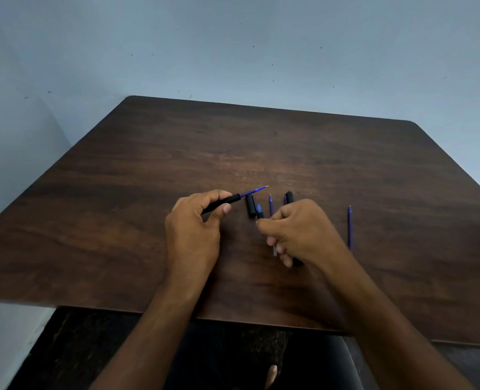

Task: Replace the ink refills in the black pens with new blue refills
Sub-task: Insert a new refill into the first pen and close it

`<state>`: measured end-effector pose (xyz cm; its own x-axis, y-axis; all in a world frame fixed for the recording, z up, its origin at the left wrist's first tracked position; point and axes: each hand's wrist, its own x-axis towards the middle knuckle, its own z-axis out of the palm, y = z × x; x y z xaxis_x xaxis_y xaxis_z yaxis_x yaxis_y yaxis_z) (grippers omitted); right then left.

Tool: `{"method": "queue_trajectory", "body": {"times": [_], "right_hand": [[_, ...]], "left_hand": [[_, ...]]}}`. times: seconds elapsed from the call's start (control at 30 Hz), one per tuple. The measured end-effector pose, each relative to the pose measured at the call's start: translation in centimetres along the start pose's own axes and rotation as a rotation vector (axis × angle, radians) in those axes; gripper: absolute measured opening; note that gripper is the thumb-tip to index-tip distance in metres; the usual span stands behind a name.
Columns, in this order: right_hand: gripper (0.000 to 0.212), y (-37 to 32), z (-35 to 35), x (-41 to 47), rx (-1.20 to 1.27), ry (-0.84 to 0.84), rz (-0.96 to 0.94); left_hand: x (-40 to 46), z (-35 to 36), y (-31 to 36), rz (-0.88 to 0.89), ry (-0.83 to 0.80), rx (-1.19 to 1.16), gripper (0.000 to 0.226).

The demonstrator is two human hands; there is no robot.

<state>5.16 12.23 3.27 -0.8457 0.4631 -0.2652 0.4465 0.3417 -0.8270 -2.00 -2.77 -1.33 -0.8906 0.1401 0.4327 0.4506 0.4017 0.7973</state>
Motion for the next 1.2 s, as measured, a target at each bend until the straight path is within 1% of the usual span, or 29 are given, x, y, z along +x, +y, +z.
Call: {"method": "queue_trajectory", "body": {"times": [0.07,0.23,0.33,0.43,0.53,0.63,1.2], "right_hand": [[0.019,0.7,-0.9,-0.2,0.258,-0.021,-0.021],[0.006,2.1,-1.9,0.4,0.645,0.039,-0.107],[0.008,2.6,-2.0,0.7,0.850,0.063,-0.187],[0.010,2.7,-1.8,0.8,0.978,0.014,-0.218],[0.013,2.5,-1.7,0.8,1.025,-0.024,-0.207],[0.013,2.4,-1.7,0.8,1.041,-0.028,-0.199],[0.014,2.4,-2.0,1.1,0.915,-0.042,-0.187]], "left_hand": [[0.0,0.0,0.0,-0.001,-0.009,0.003,0.026],[0.0,0.1,-0.1,0.011,-0.019,0.001,0.027],[-0.1,0.1,-0.1,0.031,-0.028,0.015,0.028],[-0.1,0.2,-0.1,0.058,-0.037,0.021,0.029],[0.0,0.2,0.0,0.070,-0.031,0.036,0.030],[-0.1,0.2,0.1,0.079,-0.032,0.048,0.030],[0.0,0.2,0.2,0.079,-0.050,0.060,0.031]]}}
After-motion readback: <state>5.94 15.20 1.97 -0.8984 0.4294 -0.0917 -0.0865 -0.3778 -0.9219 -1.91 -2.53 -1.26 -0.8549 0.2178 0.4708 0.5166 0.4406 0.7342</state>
